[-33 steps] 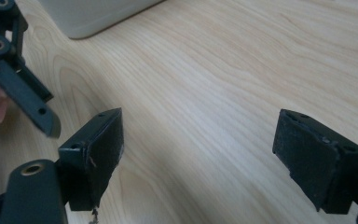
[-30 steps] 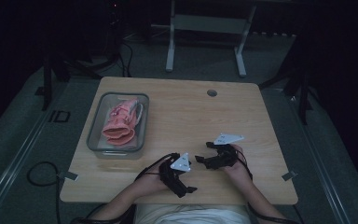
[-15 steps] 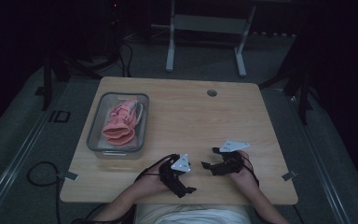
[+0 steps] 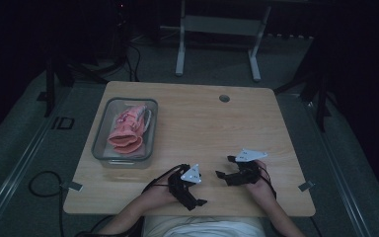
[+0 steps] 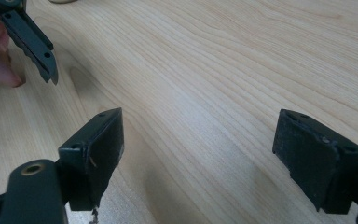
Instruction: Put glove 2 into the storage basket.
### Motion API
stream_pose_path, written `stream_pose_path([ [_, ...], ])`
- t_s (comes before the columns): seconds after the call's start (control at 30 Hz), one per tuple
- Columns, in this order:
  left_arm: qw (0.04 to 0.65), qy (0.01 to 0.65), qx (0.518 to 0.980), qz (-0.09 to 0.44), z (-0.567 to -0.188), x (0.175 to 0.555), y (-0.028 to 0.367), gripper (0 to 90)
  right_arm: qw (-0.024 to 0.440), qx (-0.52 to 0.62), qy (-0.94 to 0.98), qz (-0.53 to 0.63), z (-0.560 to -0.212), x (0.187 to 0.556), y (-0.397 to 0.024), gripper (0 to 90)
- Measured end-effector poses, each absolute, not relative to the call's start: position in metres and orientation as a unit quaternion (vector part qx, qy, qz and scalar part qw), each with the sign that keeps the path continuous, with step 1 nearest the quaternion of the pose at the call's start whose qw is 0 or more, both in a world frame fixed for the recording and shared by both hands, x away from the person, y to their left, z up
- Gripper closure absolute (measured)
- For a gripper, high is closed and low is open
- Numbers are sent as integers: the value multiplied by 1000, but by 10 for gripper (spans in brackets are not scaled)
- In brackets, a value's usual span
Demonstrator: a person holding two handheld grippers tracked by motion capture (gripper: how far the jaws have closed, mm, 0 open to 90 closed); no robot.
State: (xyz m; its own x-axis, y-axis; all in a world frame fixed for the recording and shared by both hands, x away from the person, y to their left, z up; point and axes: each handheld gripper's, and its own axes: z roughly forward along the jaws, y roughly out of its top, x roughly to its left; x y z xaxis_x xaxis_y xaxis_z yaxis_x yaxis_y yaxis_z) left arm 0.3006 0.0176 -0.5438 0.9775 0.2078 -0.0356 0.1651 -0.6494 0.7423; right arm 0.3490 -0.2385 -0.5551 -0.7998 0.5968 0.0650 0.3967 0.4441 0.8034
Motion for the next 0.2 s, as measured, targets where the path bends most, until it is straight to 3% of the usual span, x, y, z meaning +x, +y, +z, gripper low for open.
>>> stream_pose_path([
  [0.2, 406, 105, 907, 27, -544, 301, 18, 60, 116, 293, 843, 435, -556, 349, -238, 165],
])
